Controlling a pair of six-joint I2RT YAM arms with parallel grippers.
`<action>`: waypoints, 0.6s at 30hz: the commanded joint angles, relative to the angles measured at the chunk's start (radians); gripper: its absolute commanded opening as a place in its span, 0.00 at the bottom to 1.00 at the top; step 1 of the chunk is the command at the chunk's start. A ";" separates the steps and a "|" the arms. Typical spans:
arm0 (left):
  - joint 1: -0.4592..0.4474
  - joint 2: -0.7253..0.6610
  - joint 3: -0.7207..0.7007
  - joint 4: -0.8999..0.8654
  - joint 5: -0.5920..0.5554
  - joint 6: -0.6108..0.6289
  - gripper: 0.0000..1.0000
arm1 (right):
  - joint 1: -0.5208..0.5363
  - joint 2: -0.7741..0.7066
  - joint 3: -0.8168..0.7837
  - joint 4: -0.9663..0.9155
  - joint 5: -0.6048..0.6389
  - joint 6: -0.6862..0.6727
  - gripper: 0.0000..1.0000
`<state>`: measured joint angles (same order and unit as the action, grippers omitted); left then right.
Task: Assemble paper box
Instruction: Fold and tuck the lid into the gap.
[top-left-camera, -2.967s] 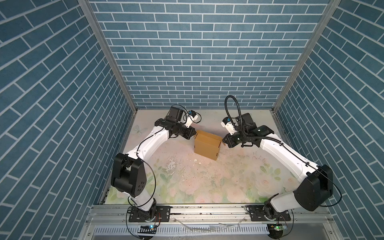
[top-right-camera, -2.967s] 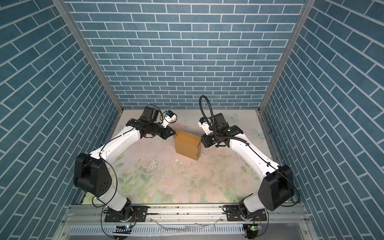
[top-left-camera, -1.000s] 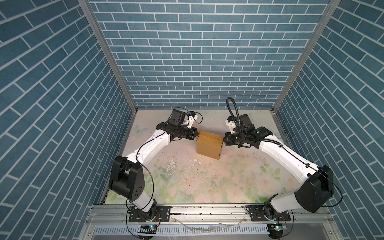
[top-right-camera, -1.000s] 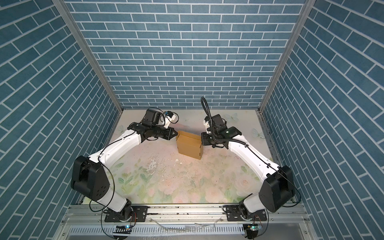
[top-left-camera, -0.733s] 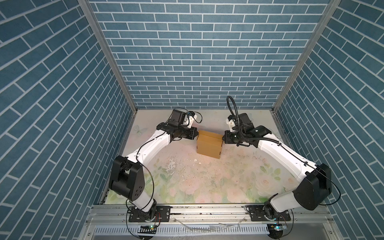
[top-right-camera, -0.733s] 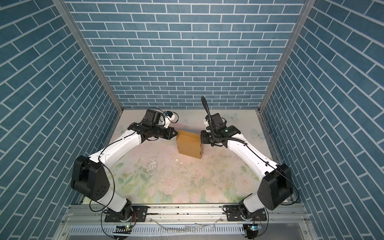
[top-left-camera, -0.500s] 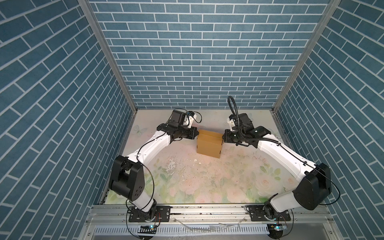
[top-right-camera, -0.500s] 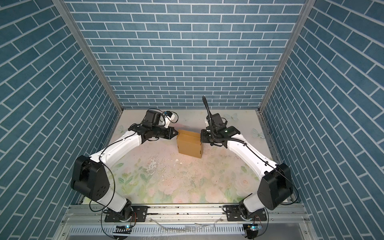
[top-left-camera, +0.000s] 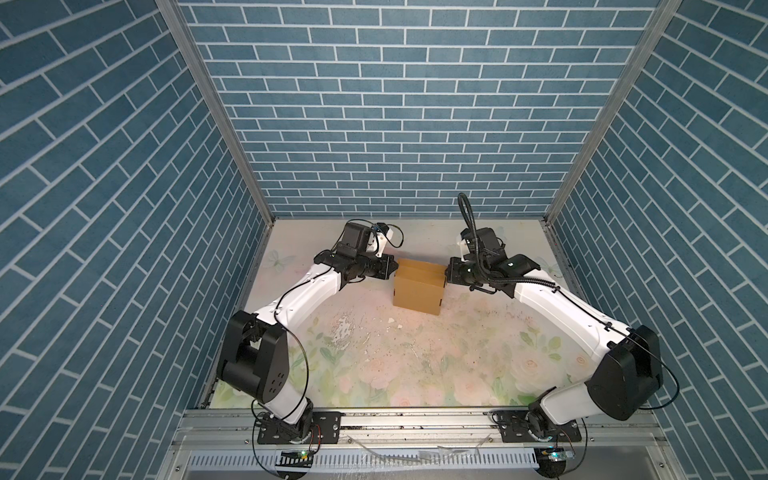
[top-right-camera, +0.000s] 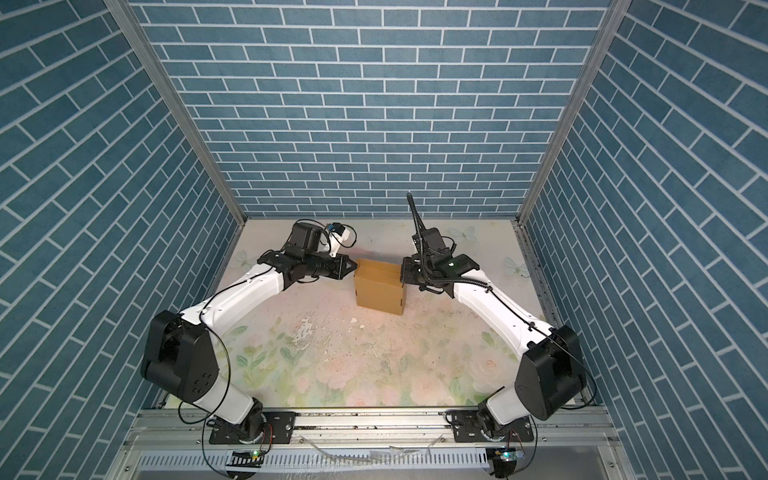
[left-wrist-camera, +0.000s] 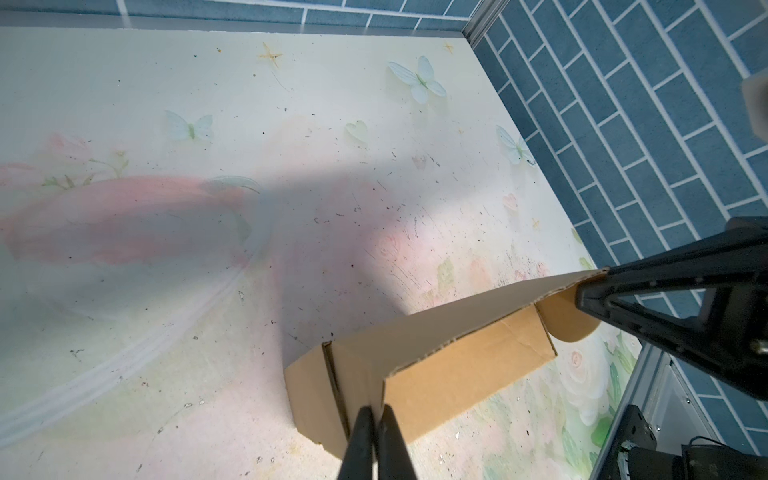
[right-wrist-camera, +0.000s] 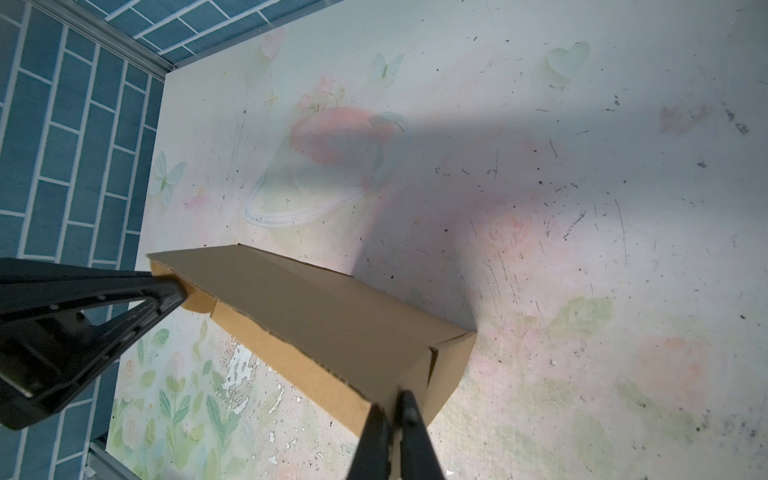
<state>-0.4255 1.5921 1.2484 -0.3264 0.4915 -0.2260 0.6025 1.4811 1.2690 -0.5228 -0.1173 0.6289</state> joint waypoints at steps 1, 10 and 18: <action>-0.014 0.007 -0.034 -0.045 -0.005 0.016 0.07 | 0.014 -0.017 0.005 0.003 -0.001 0.040 0.10; -0.018 0.009 -0.049 -0.032 -0.007 0.005 0.07 | 0.017 -0.019 -0.011 0.045 0.024 0.117 0.09; -0.029 0.006 -0.041 -0.030 0.007 -0.016 0.07 | 0.017 -0.030 -0.032 0.089 0.062 0.186 0.09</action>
<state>-0.4309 1.5913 1.2350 -0.2989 0.4900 -0.2337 0.6106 1.4754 1.2507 -0.4873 -0.0731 0.7300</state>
